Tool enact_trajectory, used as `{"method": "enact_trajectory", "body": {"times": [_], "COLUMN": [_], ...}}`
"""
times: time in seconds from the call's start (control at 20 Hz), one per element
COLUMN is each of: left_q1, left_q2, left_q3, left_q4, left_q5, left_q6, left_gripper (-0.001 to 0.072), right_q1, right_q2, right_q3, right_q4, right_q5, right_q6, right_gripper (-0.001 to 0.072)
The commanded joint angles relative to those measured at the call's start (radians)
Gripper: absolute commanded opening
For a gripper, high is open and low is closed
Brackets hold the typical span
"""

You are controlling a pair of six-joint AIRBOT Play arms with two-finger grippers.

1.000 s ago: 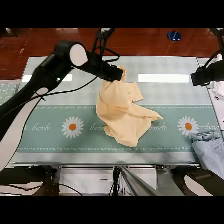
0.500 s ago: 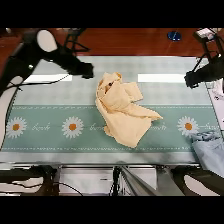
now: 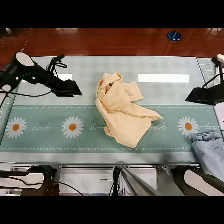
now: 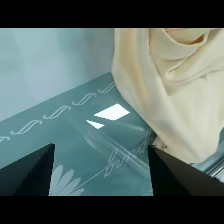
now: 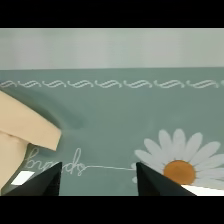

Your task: Fold the shirts.

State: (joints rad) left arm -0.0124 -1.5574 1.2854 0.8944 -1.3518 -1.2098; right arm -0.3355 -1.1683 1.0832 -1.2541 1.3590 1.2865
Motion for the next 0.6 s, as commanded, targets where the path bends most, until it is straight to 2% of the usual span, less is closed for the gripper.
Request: {"method": "enact_trajectory", "body": {"times": [0.0,0.55], "left_q1": [-0.012,-0.190], "left_q2": [-0.062,-0.205], "left_q3": [-0.049,-0.019], "left_q4": [-0.194,-0.203], "left_q5": [0.031,0.129], "left_q6": [0.090,0.086], "left_gripper": [0.0720,0.0720], "right_q1": [-0.043,-0.043], "right_q2": [-0.001,-0.001], "right_q3": [-0.097,-0.125], "right_q4": [0.134,0.175], "right_q5": [-0.015,-0.062], "right_q6": [-0.039,-0.035], "right_gripper": [0.0527,0.0527]}}
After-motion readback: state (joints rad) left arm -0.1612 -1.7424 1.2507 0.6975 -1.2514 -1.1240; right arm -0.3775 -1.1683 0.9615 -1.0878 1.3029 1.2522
